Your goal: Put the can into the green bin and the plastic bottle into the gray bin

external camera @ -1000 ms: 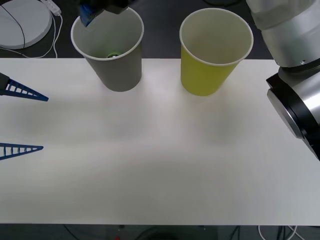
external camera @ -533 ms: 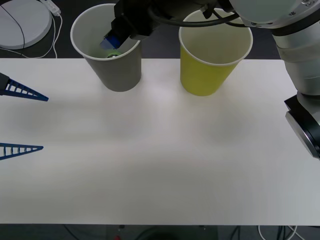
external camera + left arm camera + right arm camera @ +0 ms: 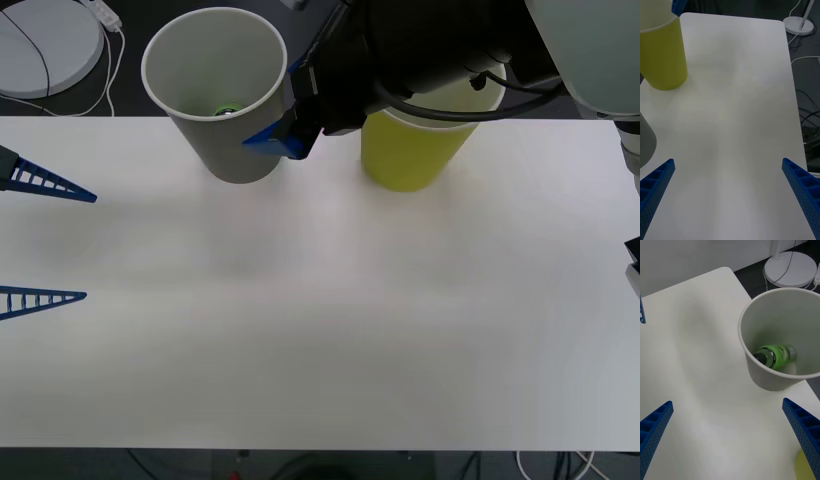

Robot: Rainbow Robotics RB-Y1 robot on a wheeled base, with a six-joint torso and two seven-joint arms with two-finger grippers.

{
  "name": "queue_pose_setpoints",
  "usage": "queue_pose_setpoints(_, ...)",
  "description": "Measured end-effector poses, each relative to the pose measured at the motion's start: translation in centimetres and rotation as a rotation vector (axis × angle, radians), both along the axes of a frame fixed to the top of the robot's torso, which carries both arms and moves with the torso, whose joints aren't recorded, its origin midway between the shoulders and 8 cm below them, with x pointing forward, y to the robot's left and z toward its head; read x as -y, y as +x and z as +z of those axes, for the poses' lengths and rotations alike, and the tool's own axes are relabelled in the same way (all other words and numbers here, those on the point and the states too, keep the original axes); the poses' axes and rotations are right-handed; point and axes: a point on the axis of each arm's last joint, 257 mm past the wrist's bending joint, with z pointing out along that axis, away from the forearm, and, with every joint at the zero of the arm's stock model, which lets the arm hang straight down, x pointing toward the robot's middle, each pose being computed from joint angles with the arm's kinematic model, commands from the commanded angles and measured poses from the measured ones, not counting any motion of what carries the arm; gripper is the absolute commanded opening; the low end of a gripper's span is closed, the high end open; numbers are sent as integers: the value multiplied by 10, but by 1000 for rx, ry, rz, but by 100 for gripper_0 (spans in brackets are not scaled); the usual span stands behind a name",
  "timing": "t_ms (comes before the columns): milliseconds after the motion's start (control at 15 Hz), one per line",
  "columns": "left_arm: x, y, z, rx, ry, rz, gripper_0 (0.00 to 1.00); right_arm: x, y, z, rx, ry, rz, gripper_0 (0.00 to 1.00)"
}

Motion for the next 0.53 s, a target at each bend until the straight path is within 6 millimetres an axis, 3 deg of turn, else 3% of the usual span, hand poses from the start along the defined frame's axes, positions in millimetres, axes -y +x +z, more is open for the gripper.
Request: queue_pose_setpoints(533, 0, 0, 0, 0, 0, 0, 100, 39, -34, -36, 31, 7, 83, 100)
